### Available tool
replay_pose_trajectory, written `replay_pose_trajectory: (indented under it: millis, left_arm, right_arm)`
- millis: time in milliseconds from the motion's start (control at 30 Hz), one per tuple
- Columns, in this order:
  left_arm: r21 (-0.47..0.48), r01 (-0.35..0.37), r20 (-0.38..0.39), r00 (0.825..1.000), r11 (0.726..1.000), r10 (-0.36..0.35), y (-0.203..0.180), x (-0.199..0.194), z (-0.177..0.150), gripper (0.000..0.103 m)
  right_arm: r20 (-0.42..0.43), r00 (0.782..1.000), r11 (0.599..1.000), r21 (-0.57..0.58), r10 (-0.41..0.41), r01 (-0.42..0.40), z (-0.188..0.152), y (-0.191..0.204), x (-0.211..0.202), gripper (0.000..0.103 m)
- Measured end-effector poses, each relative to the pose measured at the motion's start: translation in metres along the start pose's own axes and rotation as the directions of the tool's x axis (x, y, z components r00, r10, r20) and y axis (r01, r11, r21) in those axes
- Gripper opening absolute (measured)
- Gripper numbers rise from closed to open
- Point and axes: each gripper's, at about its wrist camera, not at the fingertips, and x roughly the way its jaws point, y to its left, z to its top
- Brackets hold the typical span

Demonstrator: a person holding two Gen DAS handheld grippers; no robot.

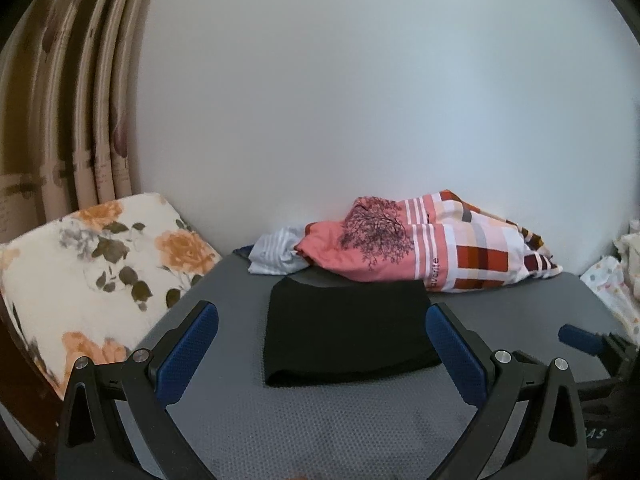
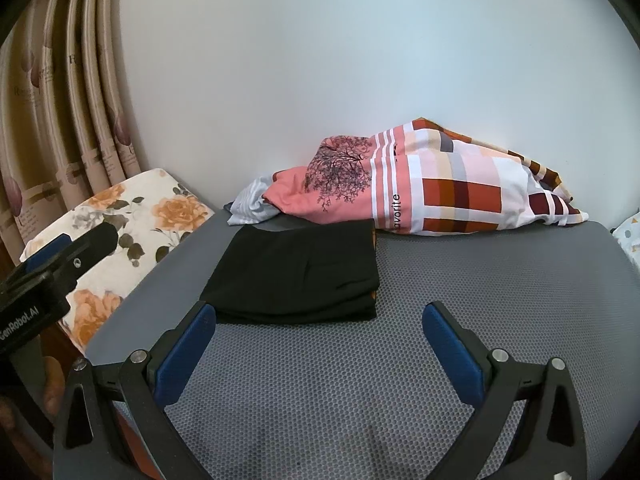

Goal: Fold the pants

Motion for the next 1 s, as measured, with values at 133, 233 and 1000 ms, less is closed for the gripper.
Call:
replay_pose_trajectory:
  millis: [133,233,1000]
  left_arm:
    - [0.031,-0.012,0.009,1.000,0.999,0.012,-0.006,-0.002,0.000,0.103]
    - [0.031,-0.002,0.010,1.000,1.000,0.001,-0.007,-0.003,0.000,0.103]
    - [-0.033,-0.048,-0.136,0.990,0.998,0.043,-0.004,0.025,-0.026,0.103]
  right_arm:
    - [-0.003,1.000,1.000,0.003,0.000,0.000,-0.001,0.001,0.000,0.103]
    - [-0.006,1.000,1.000,0.005,-0.001,0.001,-0.001,-0.001,-0.001,0.103]
    - [-0.045,0.999,1.000,0.005,0.003,-0.003,-0.013,-0.005,0.010,0.103]
